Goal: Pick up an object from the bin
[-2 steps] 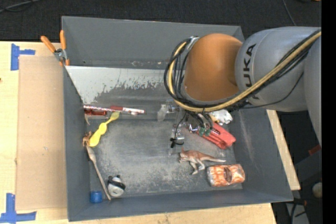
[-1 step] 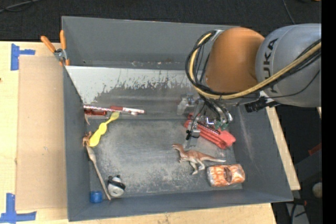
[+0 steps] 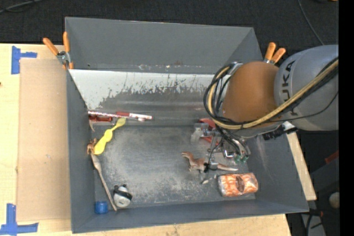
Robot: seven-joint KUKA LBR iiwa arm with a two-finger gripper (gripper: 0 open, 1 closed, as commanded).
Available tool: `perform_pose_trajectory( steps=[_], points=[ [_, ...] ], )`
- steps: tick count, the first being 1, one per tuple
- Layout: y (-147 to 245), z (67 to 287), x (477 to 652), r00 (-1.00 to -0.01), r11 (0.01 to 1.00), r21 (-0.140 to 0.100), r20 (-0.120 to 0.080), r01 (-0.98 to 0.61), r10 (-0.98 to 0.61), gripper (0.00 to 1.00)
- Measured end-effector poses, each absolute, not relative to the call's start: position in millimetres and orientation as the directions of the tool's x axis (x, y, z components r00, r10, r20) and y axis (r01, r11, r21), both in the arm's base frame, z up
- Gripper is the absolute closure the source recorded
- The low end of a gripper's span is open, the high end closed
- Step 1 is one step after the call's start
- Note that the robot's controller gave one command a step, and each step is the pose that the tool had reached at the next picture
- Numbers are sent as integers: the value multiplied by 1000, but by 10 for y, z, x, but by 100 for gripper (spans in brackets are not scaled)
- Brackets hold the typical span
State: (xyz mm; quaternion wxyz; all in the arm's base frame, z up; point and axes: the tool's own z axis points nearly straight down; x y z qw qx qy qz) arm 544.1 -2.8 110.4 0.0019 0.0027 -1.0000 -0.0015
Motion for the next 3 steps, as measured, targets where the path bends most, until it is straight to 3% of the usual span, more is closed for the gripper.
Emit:
perform_pose_trajectory(
  steps=[1,2,3],
  points=[
    [-686,1006,5540,-1000,1000,3,-4,-12,-12,0],
    [-732,732,5185,-1000,1000,6,10,22,22,0],
    [-915,706,5200,-1000,1000,7,-7,-1,-1,100]
  ],
)
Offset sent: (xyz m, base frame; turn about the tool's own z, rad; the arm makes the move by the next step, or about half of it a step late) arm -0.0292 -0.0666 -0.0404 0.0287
